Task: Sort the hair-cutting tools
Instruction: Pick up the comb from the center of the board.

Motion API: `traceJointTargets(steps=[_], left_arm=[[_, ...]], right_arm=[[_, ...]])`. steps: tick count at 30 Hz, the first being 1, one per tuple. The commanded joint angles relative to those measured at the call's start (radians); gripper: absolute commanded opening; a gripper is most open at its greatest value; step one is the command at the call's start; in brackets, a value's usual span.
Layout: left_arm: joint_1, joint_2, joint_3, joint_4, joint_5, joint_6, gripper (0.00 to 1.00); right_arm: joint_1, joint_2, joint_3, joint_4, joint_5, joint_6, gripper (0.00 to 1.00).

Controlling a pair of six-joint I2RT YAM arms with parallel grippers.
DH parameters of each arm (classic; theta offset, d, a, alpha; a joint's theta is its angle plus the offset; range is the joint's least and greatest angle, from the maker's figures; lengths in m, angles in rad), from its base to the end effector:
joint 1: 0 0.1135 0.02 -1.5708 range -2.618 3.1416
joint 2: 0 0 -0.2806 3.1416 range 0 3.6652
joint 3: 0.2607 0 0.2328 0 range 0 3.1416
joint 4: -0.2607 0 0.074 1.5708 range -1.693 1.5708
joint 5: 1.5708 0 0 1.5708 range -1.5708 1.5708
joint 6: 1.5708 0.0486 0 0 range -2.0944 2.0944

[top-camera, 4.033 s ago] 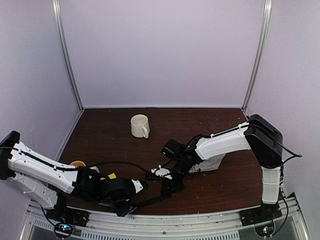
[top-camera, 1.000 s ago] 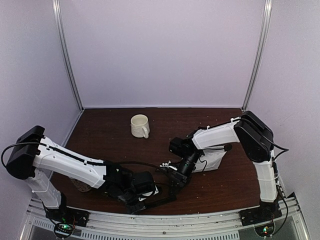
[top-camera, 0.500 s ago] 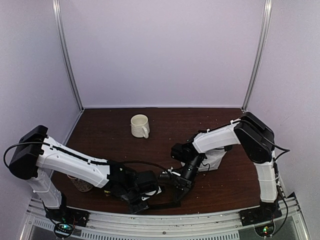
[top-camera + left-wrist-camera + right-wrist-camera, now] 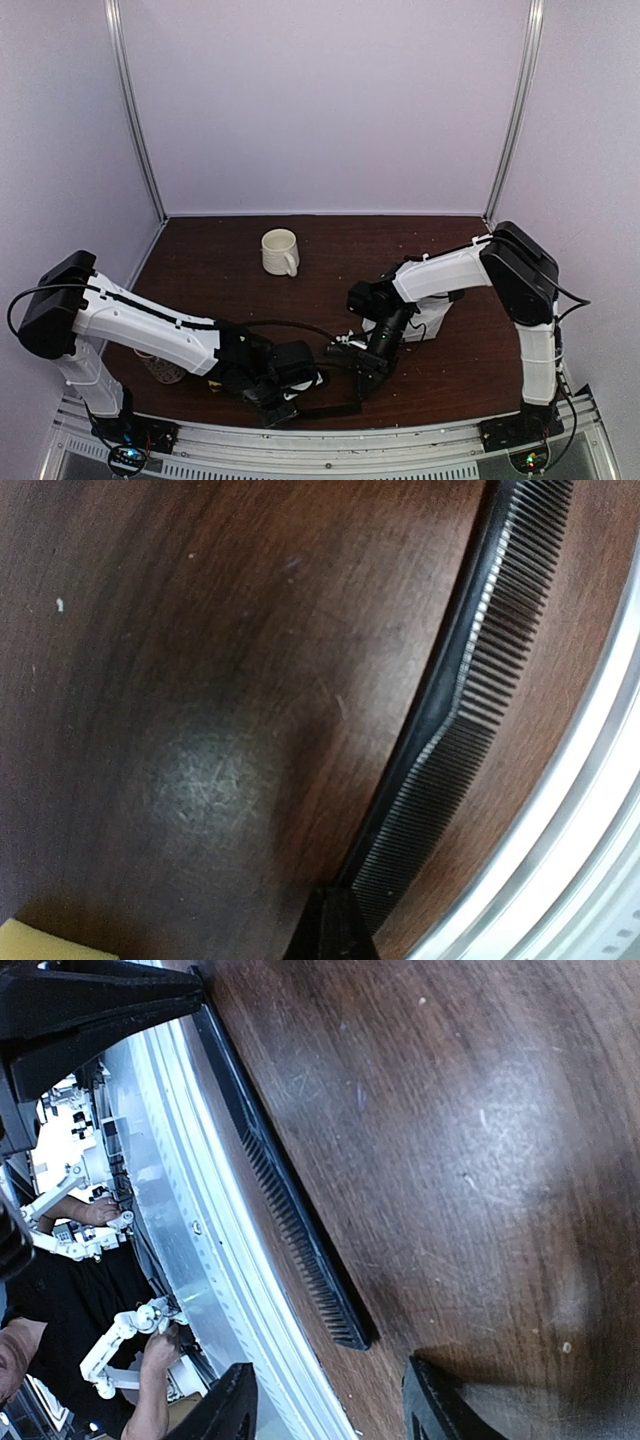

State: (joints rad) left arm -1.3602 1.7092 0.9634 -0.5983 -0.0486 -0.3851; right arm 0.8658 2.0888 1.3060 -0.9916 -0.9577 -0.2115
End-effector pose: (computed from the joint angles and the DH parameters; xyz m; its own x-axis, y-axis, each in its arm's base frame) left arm 0.0634 -0.2852 0.1635 -0.5548 0.8007 -0.2261 0.8266 0.5613 -0.0406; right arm 0.1901 0.2848 0.1413 -0.5510 -0.8340 0.0296 -0.4569 0.3311 0.8256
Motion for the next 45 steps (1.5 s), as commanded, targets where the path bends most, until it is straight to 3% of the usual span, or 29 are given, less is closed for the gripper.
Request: traceJointTargets(steps=[1,22,37,45], left_arm=[[0.003,0.079,-0.061,-0.011,0.031,-0.024,0.0],[0.003,0.087,-0.062,-0.001,0.03,-0.034,0.0],[0.003,0.092,-0.062,-0.003,0.035,-0.035,0.0],[0.003,0.086,-0.065,-0.006,0.03,-0.04,0.0]], right_arm=[[0.051,0.138,-0.021,0.049,0.294,0.001,0.52],[0.095,0.159,0.032,0.003,0.158,-0.059,0.42],[0.047,0.12,0.075,-0.031,-0.119,-0.137,0.35],[0.053,0.155,0.068,-0.023,-0.111,-0.133,0.13]])
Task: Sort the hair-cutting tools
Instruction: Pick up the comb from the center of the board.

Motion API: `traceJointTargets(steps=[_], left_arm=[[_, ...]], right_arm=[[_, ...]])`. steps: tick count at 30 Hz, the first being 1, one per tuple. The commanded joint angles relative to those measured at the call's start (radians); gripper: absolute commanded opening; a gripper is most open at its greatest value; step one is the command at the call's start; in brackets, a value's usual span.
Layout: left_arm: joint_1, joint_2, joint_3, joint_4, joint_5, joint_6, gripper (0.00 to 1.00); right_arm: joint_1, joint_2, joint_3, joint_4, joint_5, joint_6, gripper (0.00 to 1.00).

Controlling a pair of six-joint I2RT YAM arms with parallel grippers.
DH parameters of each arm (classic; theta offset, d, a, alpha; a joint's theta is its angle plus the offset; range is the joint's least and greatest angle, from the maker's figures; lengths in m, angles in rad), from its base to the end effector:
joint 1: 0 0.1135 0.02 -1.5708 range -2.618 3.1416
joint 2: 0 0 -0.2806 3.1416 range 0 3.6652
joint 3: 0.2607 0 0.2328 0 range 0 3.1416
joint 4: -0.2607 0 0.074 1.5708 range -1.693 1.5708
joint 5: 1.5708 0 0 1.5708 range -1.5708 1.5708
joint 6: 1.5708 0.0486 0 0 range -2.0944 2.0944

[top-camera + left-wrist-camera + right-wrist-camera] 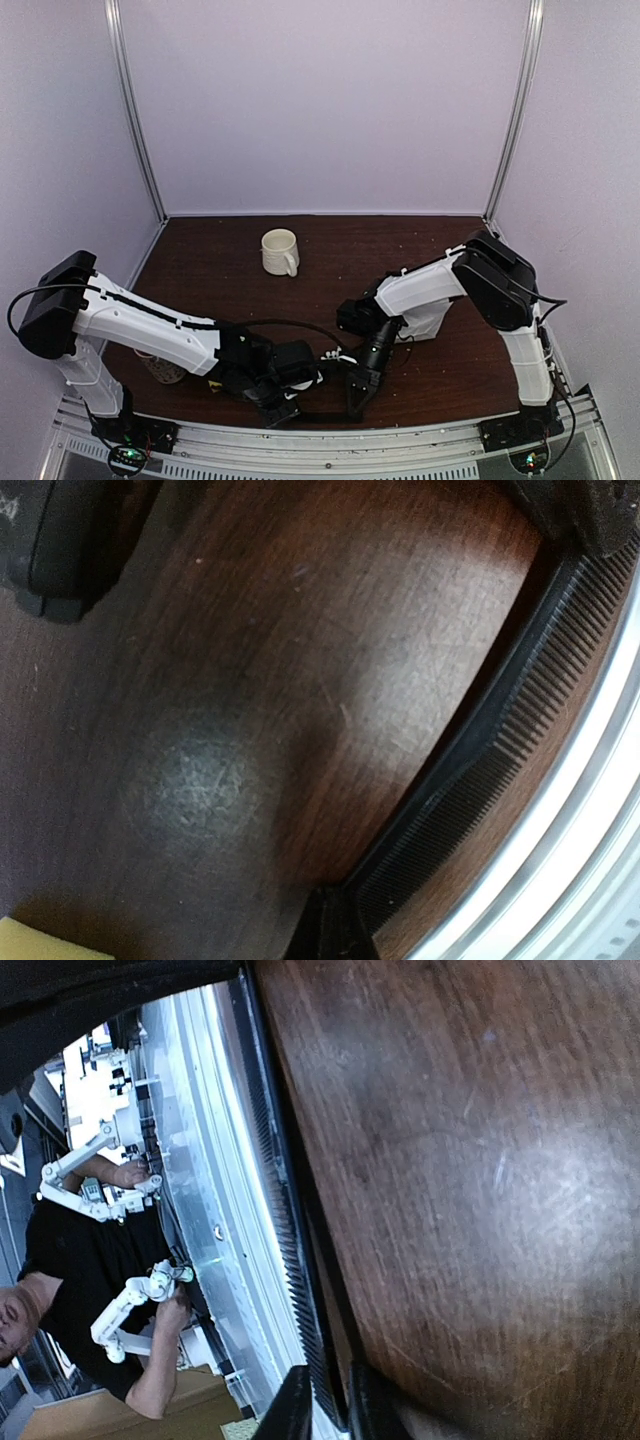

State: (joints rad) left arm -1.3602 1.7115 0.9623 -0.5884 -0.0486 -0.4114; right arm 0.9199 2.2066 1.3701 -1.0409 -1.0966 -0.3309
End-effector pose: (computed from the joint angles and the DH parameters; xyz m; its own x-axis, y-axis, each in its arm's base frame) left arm 0.0636 -0.2863 0.1628 -0.5761 0.7842 -0.2307 0.8118 0.5819 -0.0491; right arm 0.1794 0.3069 0.1208 -0.4812 -0.8766 0.0099 -0.3774 0.2173 0.9002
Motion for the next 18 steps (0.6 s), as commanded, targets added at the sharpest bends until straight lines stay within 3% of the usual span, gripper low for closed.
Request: traceJointTargets(steps=[1,3,9,14,18], left_arm=[[0.003,0.082,-0.066,-0.016,0.03,-0.016,0.0],[0.003,0.082,-0.068,-0.015,0.028,-0.021,0.0],[0.003,0.068,-0.085,0.0,0.016,-0.052,0.0],[0.003,0.069,-0.083,-0.002,0.012,-0.055,0.0],[0.003,0.071,-0.082,-0.006,0.012,-0.058,0.0]], right_arm=[[-0.001,0.036,0.002,0.029,0.032,-0.011,0.13],[0.002,0.025,-0.006,0.036,0.051,-0.003,0.14],[0.027,-0.007,-0.061,0.034,0.164,0.002,0.29],[0.031,0.02,-0.048,0.014,0.149,-0.012,0.13],[0.031,0.027,-0.035,0.001,0.131,-0.029,0.07]])
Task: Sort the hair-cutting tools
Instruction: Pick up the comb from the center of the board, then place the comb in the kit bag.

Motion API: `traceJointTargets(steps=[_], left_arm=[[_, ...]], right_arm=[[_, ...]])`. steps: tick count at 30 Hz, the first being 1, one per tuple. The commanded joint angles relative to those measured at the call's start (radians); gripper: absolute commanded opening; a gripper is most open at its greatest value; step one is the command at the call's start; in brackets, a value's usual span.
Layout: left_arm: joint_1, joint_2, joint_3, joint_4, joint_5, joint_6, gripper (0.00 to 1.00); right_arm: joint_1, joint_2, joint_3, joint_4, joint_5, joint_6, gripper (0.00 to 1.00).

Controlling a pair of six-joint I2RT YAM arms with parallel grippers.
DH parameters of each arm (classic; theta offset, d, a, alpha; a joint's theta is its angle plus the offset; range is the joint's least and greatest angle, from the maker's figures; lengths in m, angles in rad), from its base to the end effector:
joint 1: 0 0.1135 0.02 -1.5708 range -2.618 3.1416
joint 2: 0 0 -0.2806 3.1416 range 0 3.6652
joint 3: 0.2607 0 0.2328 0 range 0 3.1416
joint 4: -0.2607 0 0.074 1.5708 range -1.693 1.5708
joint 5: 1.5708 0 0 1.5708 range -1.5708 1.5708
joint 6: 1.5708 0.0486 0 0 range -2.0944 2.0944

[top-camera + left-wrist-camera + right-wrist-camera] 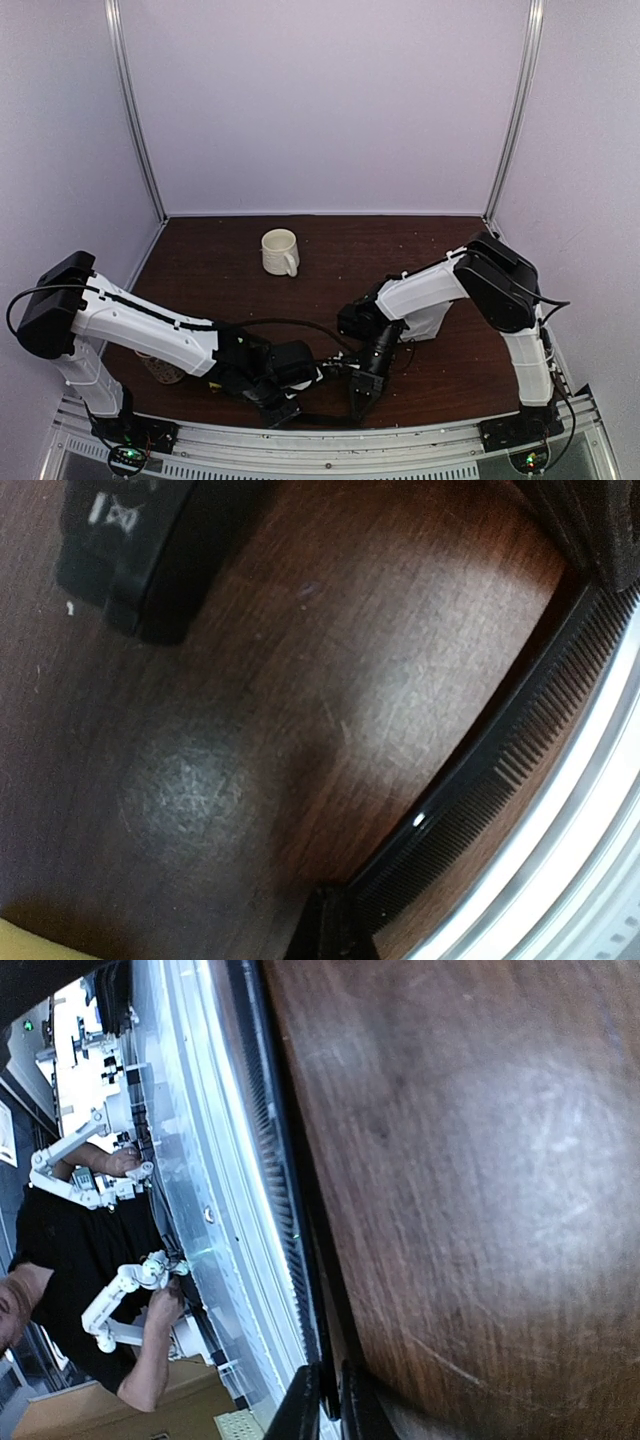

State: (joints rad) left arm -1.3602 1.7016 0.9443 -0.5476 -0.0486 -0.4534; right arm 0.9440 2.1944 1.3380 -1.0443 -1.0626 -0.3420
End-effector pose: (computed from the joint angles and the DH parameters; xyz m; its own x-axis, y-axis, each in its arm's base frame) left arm 0.0637 -0.2865 0.1626 -0.6080 0.7513 -0.2568 0.7873 0.6122 -0.0730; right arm 0.1679 0.3043 0.1183 -0.4463 -0.8944 0.0280 -0.4010 0.2279 0.8873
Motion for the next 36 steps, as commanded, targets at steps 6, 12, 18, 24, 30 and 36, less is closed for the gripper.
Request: traceJointTargets(steps=[6,12,18,24,30,36], left_arm=[[0.002,0.053,-0.058,-0.072,-0.024,-0.007,0.01],[-0.059,-0.237,-0.03,-0.094,-0.294,0.025,0.34],[-0.059,-0.5,-0.03,-0.018,-0.527,0.18,0.39],[-0.047,-0.549,0.026,0.057,-0.695,0.305,0.45],[-0.024,-0.464,0.018,0.206,-0.698,0.316,0.47],[0.014,-0.361,0.035,0.299,-0.574,0.281,0.47]], right_arm=[[0.006,0.014,-0.009,0.004,0.104,-0.035,0.0],[-0.039,-0.078,0.007,-0.035,0.102,-0.092,0.0],[-0.076,-0.222,0.068,-0.117,0.163,-0.141,0.0],[-0.122,-0.406,0.147,-0.157,0.332,-0.16,0.0],[-0.242,-0.537,0.292,-0.238,0.592,-0.257,0.0],[-0.406,-0.636,0.394,-0.369,0.855,-0.512,0.0]])
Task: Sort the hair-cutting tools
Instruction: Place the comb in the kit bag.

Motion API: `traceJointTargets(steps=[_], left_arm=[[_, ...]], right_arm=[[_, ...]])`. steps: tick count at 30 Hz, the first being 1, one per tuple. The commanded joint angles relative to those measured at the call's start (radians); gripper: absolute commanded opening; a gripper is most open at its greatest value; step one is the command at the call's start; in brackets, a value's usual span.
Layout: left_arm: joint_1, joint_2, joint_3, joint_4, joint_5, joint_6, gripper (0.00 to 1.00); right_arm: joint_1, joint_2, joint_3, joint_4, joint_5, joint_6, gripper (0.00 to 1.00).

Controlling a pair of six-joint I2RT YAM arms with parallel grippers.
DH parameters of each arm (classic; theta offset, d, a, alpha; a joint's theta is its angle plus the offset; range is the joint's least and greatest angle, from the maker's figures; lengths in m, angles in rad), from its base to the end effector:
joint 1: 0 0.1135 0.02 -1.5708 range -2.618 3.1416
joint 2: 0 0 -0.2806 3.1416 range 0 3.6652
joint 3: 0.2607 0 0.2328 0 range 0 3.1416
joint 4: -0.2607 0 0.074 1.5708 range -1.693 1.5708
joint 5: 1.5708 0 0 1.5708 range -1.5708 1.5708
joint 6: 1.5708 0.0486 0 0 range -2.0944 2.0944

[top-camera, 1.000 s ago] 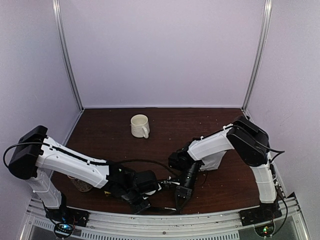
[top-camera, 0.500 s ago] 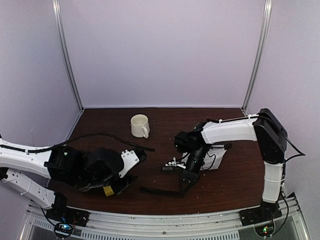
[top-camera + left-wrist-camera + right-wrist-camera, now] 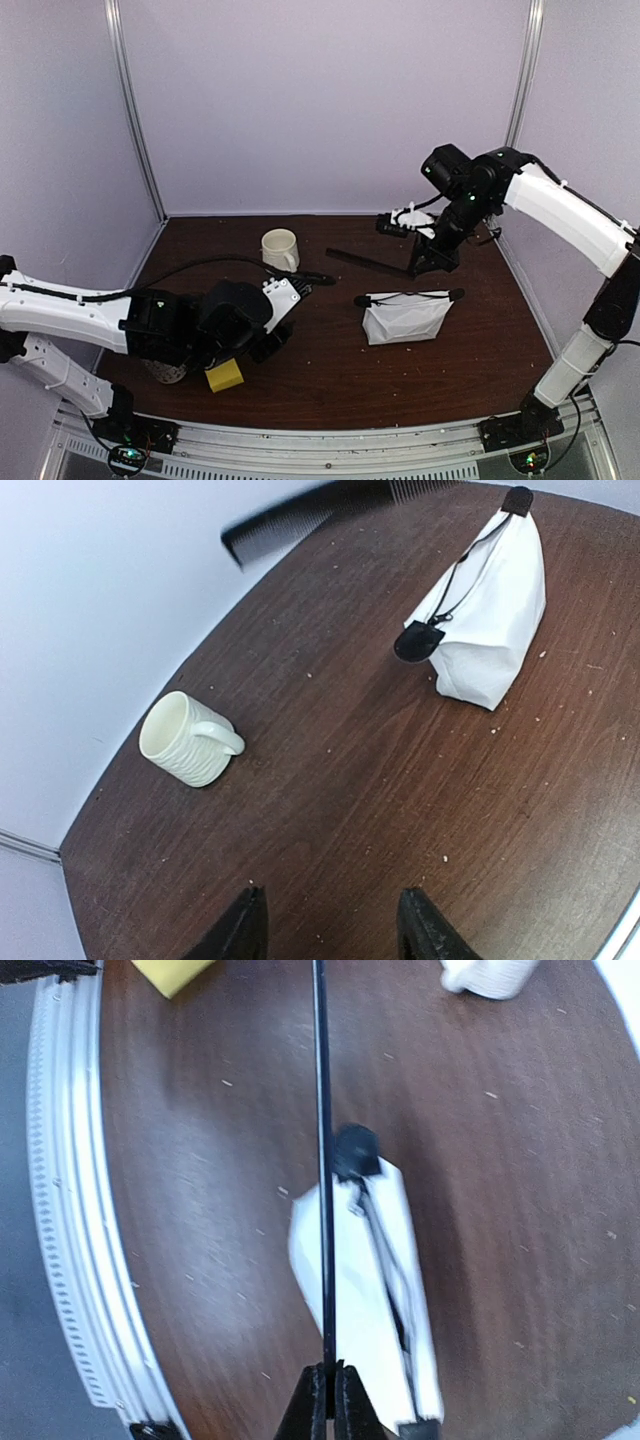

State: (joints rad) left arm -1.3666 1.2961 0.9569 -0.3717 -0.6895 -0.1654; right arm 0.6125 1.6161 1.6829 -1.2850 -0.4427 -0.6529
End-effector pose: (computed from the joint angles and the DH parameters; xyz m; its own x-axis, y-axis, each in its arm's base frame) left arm 0.0831 -0.2488 0.2926 -0.2388 0.5268 -0.8158 0.6270 0.7251 0.2847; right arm 0.2285 0.1860 0.3580 -0.2208 -0.8260 -0.5185 -0.9753 0.1920 0.1095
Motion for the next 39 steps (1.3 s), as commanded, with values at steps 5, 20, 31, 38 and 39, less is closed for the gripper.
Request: traceJointTargets(steps=[5,20,31,38,39], left_arm=[[0.041,0.112,0.039,0.137,0.088,-0.02,0.48],[0.1,0.05,-0.071,0.215,0.181,-0.177,0.49],[0.1,0.05,-0.09,0.227,0.198,-0.207,0.5],[0.1,0.073,-0.087,0.241,0.225,-0.21,0.5],[0.1,0.078,-0.086,0.243,0.228,-0.21,0.5]], right_arm=[[-0.106,-0.186,-0.06,-0.097,0.479,-0.427,0.0],[-0.009,-0.201,-0.247,-0.06,0.839,-0.522,0.0],[0.01,-0.064,-0.174,-0.065,0.874,-0.377,0.0],[0.013,-0.037,-0.132,-0.055,0.862,-0.351,0.0],[0.016,-0.035,-0.129,-0.053,0.856,-0.35,0.0]])
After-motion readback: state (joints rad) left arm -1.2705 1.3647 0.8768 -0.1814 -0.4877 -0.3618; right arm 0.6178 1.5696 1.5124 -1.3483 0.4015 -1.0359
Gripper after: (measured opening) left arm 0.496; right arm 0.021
